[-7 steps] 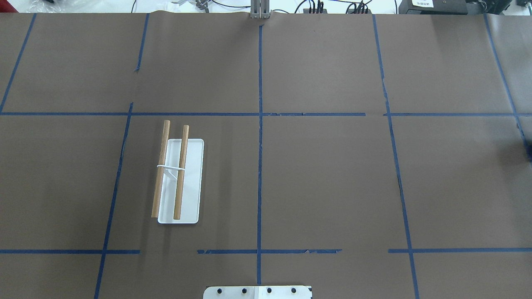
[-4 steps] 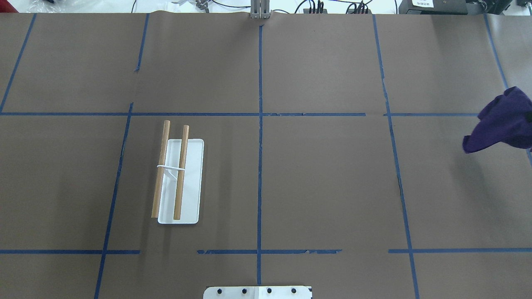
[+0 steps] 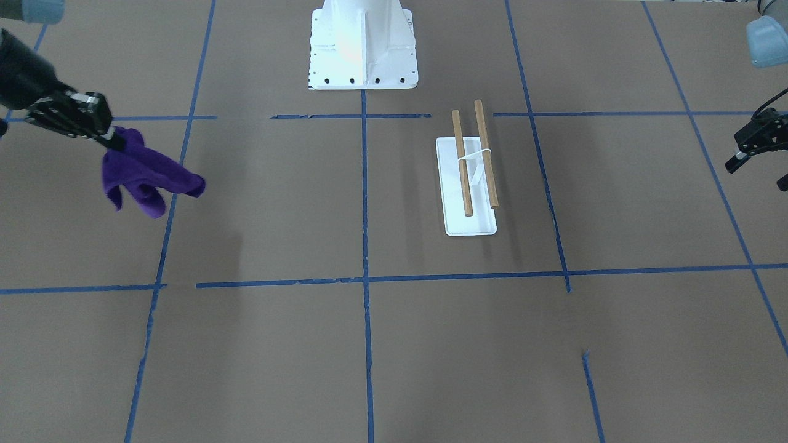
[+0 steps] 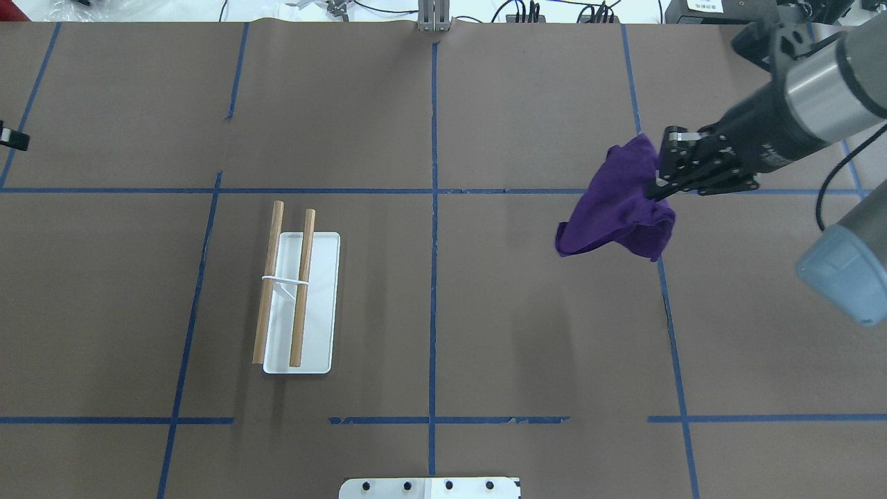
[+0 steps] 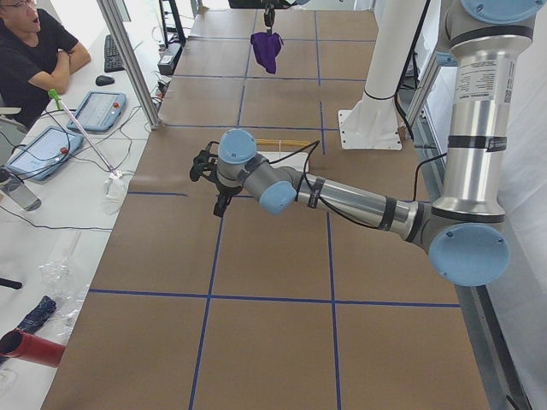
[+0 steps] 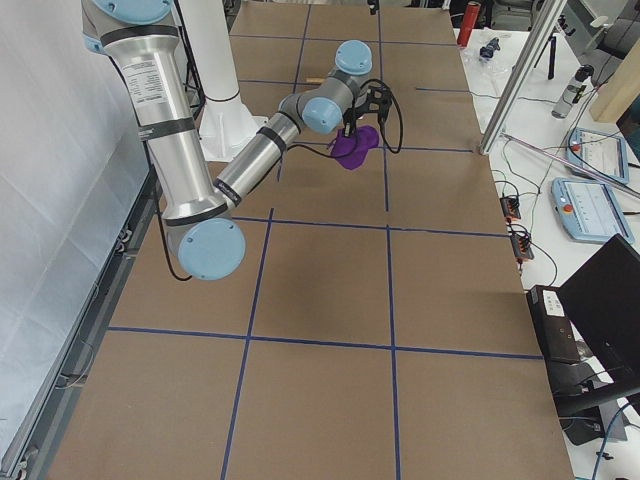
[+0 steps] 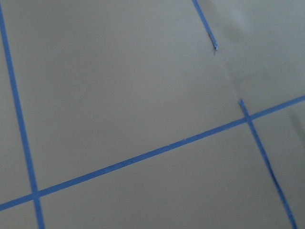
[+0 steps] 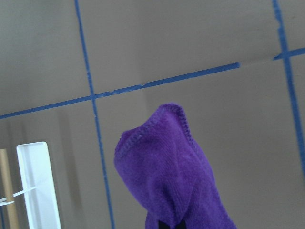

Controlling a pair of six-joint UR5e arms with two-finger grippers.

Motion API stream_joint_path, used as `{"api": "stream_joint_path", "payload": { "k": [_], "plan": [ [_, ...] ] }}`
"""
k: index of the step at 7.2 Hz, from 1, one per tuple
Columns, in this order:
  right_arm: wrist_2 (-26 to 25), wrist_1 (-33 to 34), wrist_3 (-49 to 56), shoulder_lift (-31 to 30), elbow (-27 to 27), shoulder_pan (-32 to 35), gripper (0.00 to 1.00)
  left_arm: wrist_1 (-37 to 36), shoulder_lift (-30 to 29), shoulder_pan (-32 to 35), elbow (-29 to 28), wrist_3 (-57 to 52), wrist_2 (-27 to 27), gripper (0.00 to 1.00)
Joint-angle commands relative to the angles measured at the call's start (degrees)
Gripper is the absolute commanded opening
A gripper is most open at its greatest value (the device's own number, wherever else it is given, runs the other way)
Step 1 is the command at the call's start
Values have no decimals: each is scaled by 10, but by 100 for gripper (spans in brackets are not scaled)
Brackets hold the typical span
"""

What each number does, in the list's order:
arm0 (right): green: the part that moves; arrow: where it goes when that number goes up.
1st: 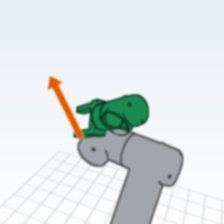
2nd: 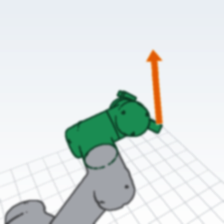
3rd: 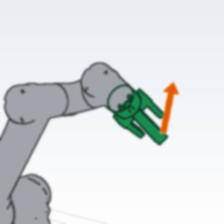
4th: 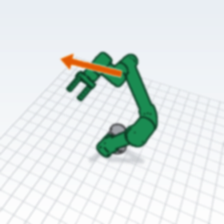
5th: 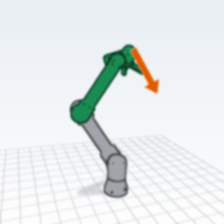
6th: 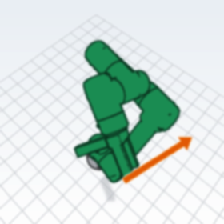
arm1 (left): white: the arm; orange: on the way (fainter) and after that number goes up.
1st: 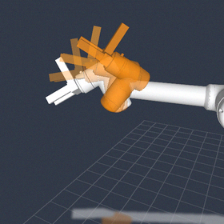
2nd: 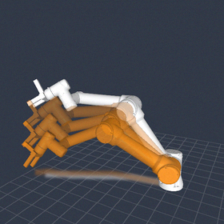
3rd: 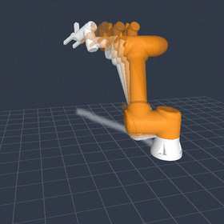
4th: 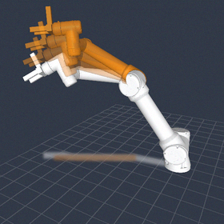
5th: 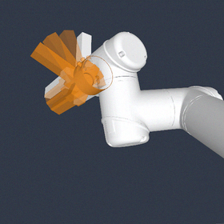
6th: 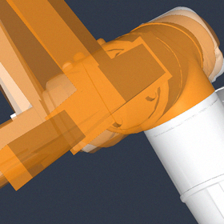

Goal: Hang towel on rack

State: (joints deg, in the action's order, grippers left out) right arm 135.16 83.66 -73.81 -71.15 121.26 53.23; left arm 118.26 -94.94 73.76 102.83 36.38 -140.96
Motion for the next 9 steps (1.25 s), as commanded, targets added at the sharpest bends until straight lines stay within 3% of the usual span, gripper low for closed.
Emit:
{"api": "stream_joint_path", "payload": {
  "k": [1, 3, 5, 7, 9],
  "plan": [
    [-120, 0, -153, 94, 5, -110, 0, -1, -92, -53, 4, 268, -47, 100],
    [-194, -1, -261, 133, 1, -153, 0, 8, -156, -118, 23, 476, -43, 100],
    [-226, -1, -262, 152, -1, -175, 0, 11, -222, -181, 27, 624, -37, 100],
    [-299, 1, -236, 164, -2, -225, 0, 8, -259, -208, 24, 691, -13, 100],
    [-310, 0, -240, 180, -5, -236, 0, 7, -282, -235, 15, 735, -3, 98]
  ]
}}
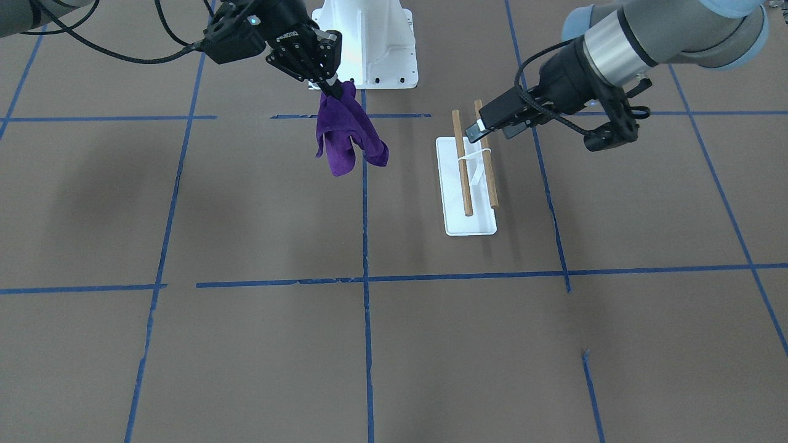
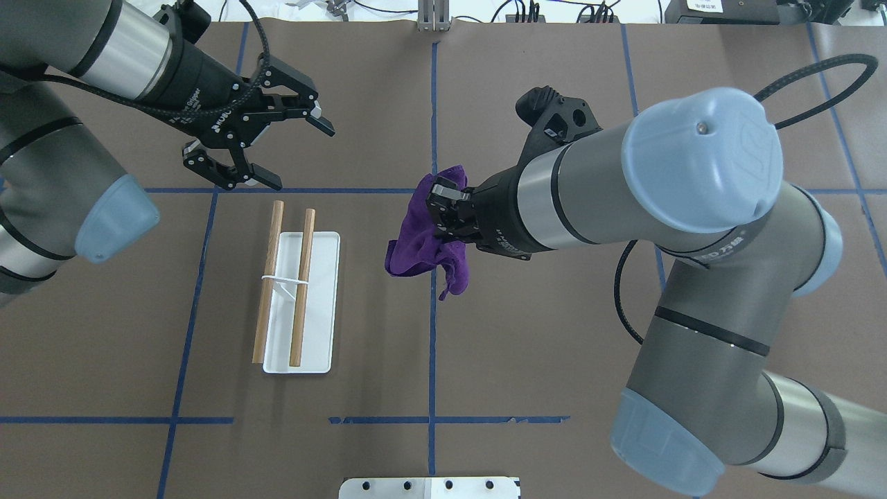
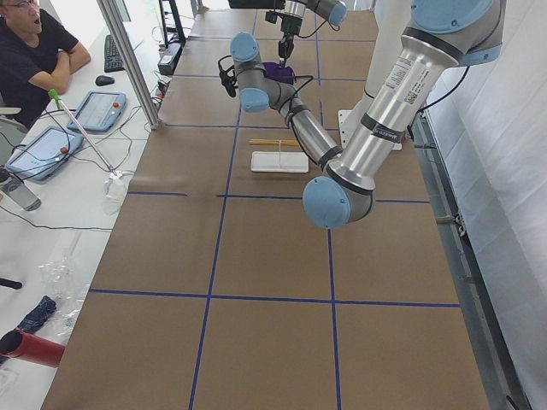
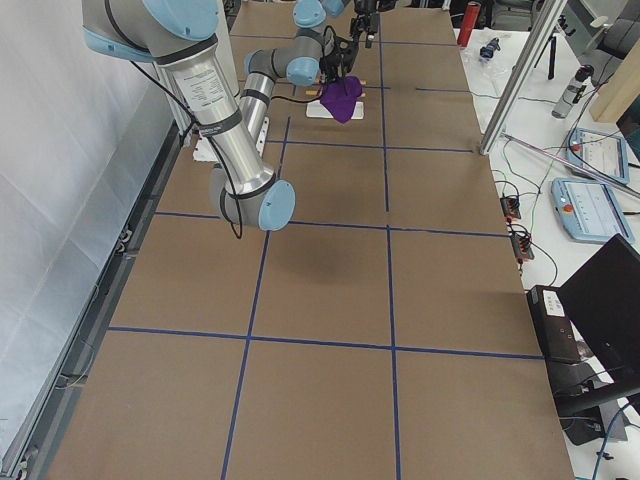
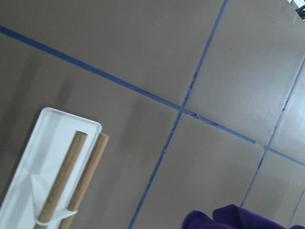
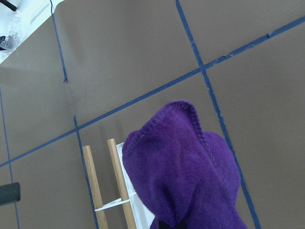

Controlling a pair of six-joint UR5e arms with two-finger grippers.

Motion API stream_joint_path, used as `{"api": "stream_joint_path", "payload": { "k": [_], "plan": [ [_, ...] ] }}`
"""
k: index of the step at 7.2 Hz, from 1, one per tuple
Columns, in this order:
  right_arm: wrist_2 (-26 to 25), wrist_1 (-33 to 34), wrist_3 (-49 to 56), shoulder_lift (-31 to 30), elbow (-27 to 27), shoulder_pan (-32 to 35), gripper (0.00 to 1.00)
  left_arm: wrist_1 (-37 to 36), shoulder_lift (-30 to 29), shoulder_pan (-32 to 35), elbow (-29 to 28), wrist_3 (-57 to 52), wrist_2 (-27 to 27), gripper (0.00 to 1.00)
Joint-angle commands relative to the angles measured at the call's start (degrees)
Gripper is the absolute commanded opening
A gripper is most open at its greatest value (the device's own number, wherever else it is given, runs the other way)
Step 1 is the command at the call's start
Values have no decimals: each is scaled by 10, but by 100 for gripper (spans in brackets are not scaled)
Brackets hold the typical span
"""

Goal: Hang towel on rack

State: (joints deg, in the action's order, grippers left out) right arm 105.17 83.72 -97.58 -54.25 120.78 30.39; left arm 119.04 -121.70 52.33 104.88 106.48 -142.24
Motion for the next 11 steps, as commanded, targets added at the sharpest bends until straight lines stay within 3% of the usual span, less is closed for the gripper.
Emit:
{"api": "stream_joint_path", "payload": {
  "k": [1, 2, 4, 6, 11],
  "plan": [
    [-15, -1, -6, 12, 4, -7, 0, -1, -13, -39, -6, 66, 32, 98],
    [-32, -1, -7, 12, 5, -6, 0, -1, -14, -69, -7, 123, 67, 98],
    [-64, -2, -6, 20, 5, -1, 0, -4, -15, -85, -11, 155, 77, 94],
    [-65, -2, 0, 28, 8, -1, 0, -4, -37, -92, -40, 156, 78, 89],
    [-64, -6, 19, 19, 11, -2, 0, -3, -43, -92, -50, 147, 78, 83]
  ]
}}
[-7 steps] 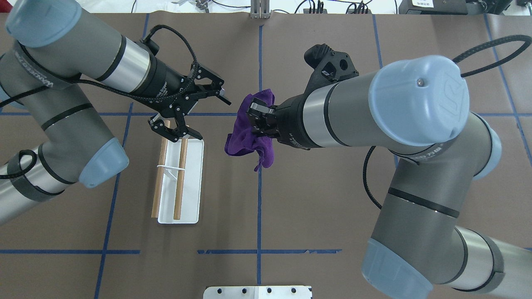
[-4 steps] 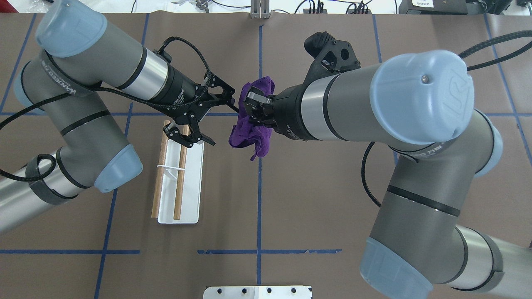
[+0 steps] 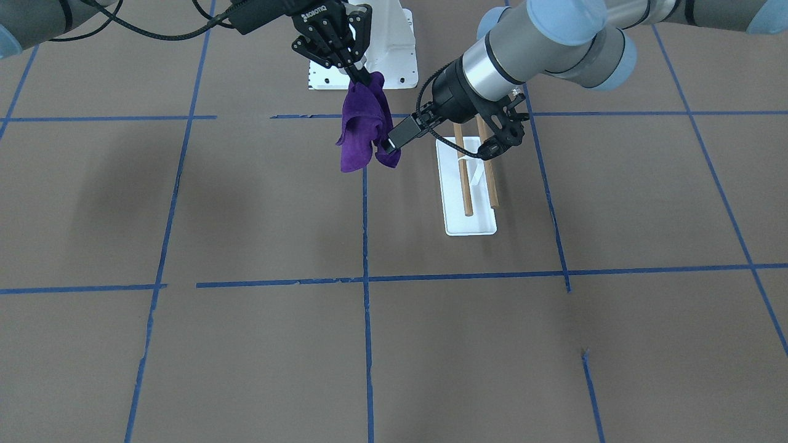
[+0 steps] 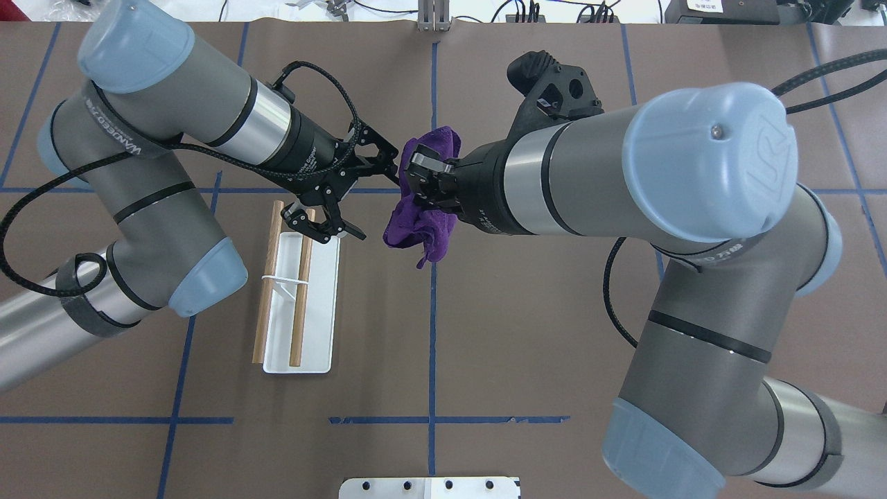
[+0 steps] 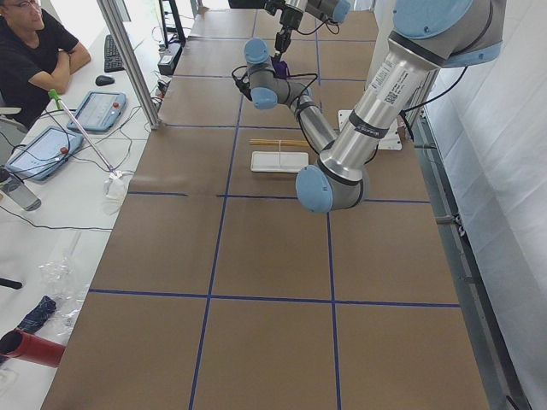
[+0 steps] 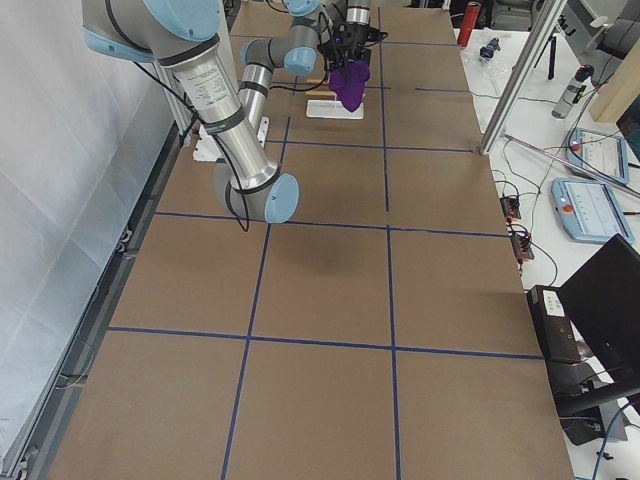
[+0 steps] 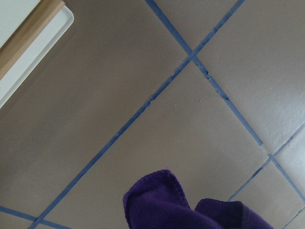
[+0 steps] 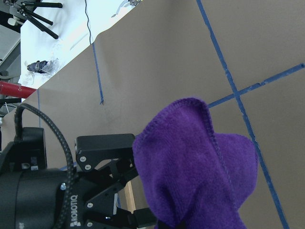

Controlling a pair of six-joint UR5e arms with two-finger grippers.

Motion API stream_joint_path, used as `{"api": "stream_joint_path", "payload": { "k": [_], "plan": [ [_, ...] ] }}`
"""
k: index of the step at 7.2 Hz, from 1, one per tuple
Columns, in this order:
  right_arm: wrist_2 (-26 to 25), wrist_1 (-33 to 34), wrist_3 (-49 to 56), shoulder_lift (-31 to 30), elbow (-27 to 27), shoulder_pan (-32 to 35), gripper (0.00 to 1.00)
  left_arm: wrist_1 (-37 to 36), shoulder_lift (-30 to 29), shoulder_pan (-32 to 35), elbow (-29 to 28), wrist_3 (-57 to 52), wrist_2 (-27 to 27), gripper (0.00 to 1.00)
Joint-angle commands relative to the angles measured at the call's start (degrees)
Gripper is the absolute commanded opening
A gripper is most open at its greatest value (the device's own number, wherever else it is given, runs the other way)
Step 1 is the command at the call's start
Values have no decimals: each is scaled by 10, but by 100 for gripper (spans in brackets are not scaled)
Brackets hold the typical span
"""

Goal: Hang towel on rack

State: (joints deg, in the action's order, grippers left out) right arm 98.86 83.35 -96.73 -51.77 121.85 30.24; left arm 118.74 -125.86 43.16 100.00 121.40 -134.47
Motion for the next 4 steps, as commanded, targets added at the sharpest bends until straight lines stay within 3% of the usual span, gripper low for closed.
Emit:
{"api": "stream_joint_path", "payload": {
  "k": [1, 4],
  "plan": [
    [-1, -2, 11, -6, 1, -3, 0, 0, -2, 0, -5, -3, 0, 83],
    [-1, -2, 51, -7, 6, -4, 0, -1, -8, 0, -14, -5, -1, 82]
  ]
}}
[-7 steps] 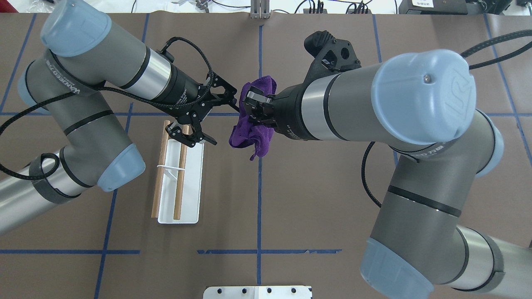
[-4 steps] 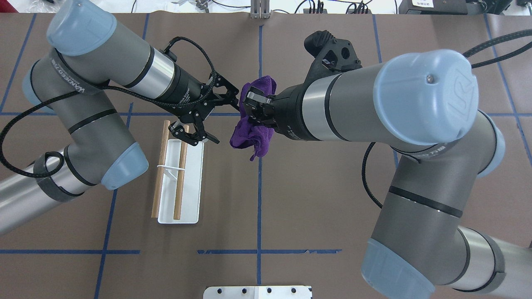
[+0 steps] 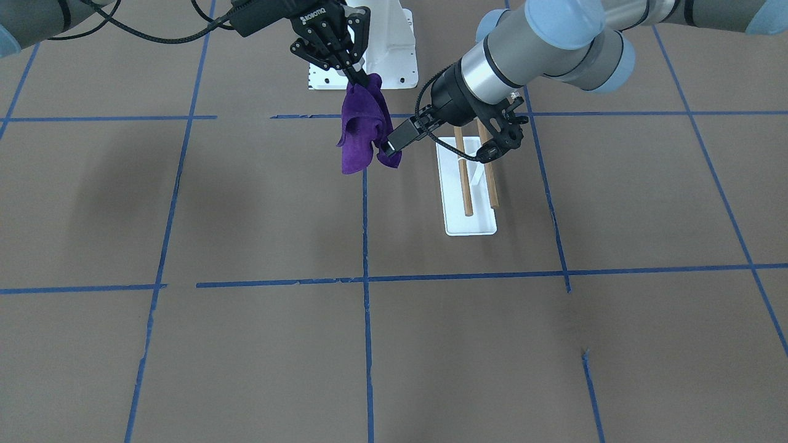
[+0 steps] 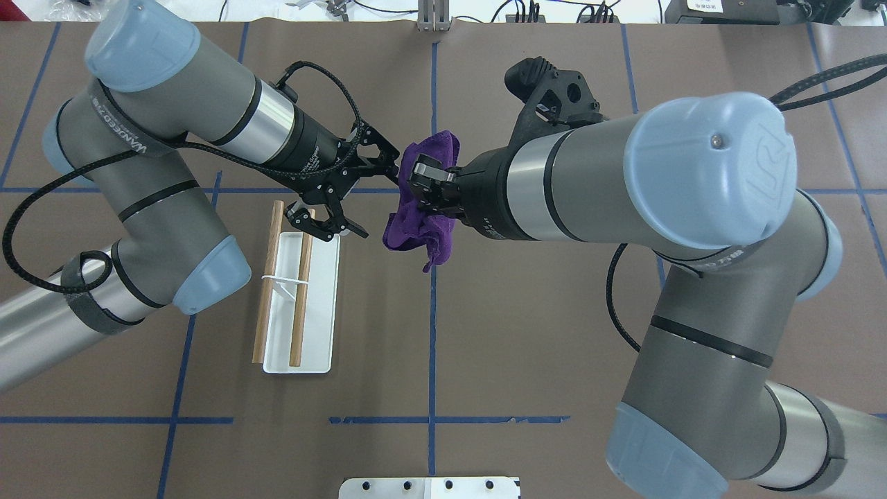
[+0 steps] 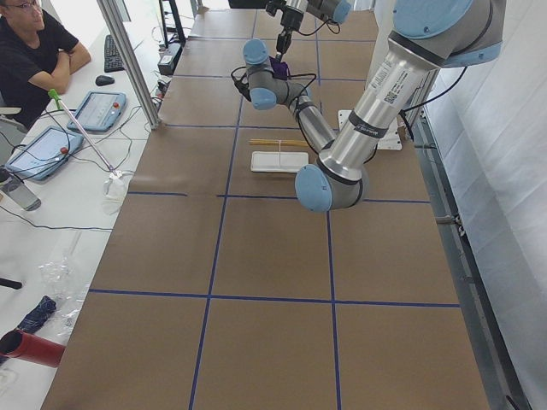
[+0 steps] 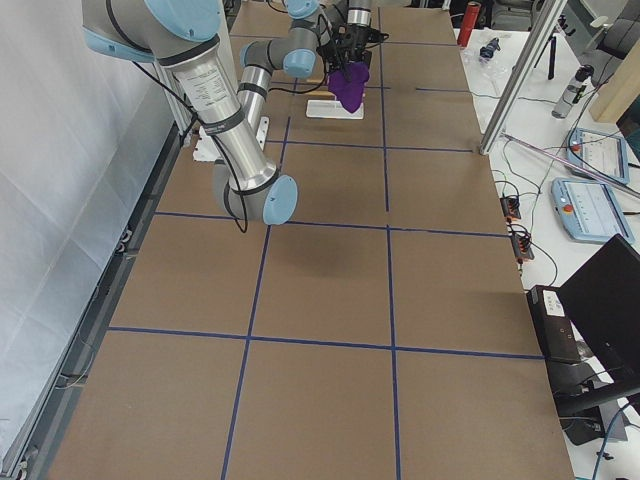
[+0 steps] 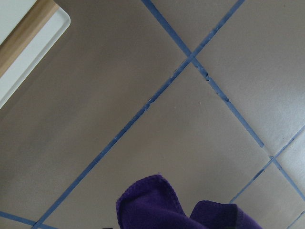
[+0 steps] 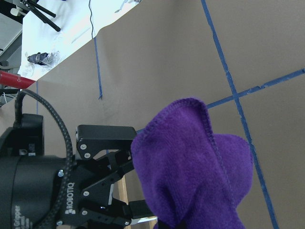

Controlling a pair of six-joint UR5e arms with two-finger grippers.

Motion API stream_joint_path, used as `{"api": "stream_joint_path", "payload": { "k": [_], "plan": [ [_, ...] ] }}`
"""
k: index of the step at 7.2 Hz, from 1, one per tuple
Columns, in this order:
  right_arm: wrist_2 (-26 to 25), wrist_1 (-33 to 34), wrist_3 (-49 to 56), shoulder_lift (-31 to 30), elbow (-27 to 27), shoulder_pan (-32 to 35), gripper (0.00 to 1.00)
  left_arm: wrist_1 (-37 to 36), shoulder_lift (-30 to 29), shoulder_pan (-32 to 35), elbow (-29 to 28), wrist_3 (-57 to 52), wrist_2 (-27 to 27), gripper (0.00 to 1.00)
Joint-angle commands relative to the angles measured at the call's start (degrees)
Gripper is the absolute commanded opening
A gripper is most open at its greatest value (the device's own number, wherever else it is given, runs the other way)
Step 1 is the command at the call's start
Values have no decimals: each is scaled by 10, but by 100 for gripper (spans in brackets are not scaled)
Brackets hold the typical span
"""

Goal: Hang towel on rack

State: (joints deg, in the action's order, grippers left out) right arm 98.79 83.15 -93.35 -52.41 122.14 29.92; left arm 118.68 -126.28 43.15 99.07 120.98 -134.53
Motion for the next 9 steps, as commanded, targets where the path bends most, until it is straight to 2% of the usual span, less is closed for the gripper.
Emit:
{"api": "stream_joint_path", "payload": {
  "k": [1, 3, 5, 6, 7, 9],
  "plan": [
    [-1, 0, 32, -1, 6, -5, 0, 0, -17, 0, -22, 0, 0, 81],
    [-3, 1, 54, -1, 11, -14, 0, 0, -20, 0, -31, -1, 0, 73],
    [-4, 1, 55, -2, 18, -10, 0, -5, -16, 0, -26, -1, -1, 28],
    [-4, 1, 58, -2, 17, -7, 0, -13, -14, 0, -20, -1, -1, 30],
    [-4, 1, 65, -4, 16, -7, 0, -30, -20, 0, -11, -1, -3, 50],
    [-4, 1, 78, -7, 15, -7, 0, -33, -23, 0, -5, -1, -3, 58]
  ]
}}
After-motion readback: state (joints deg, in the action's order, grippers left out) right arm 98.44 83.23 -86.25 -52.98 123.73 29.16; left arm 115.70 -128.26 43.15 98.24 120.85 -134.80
